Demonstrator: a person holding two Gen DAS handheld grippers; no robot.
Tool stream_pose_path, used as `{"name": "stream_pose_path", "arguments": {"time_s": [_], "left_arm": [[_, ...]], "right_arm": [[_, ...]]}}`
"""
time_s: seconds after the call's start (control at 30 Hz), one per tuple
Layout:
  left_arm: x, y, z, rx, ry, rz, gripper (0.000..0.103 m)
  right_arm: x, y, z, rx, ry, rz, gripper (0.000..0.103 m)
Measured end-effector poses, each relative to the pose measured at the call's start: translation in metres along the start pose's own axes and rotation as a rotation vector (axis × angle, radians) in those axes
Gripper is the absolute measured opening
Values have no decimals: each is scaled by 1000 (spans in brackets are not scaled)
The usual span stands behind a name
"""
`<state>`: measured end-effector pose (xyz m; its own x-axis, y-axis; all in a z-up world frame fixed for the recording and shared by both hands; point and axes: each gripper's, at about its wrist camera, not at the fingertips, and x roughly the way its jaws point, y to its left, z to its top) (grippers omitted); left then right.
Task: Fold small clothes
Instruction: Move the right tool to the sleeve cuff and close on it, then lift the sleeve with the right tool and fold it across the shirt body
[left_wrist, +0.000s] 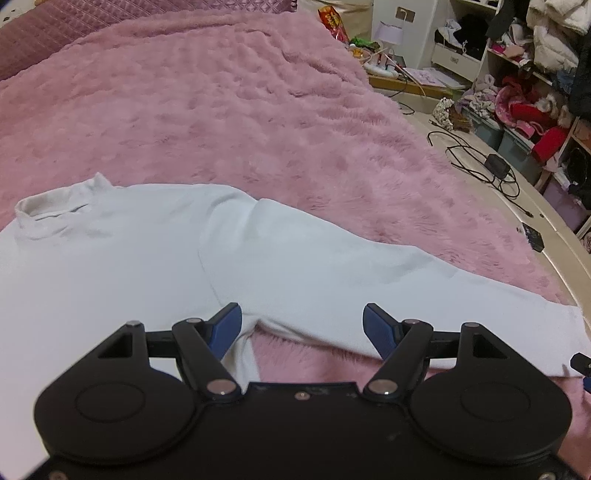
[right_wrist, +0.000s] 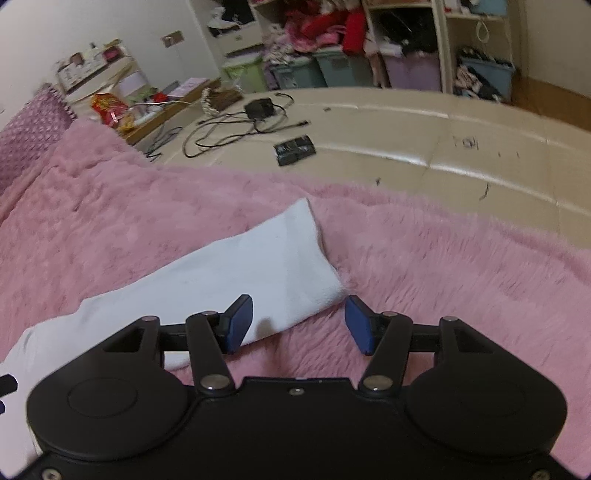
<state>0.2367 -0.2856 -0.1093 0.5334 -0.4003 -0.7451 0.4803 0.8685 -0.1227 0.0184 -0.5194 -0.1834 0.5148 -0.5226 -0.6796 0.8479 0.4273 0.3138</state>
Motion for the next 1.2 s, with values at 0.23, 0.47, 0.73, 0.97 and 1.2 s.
{"name": "stream_pose_path", "arguments": {"time_s": [0.23, 0.47, 0.73, 0.97, 1.2], "left_arm": [[23, -8, 5, 25, 17, -7, 76], [51, -5, 0, 15, 86, -6, 76], [47, 4, 0, -18, 86, -49, 76], [-22, 66, -2, -102, -10, -2, 76], [-76, 144, -20, -251, -41, 119, 76]], "right_arm": [[13, 4, 5, 41, 10, 68, 16], [4, 18, 8, 16, -40, 95, 15], [-17, 59, 19, -38, -88, 214, 14], [-37, 136, 20, -134, -120, 408, 14], [-49, 222, -5, -229, -99, 582, 12]]}}
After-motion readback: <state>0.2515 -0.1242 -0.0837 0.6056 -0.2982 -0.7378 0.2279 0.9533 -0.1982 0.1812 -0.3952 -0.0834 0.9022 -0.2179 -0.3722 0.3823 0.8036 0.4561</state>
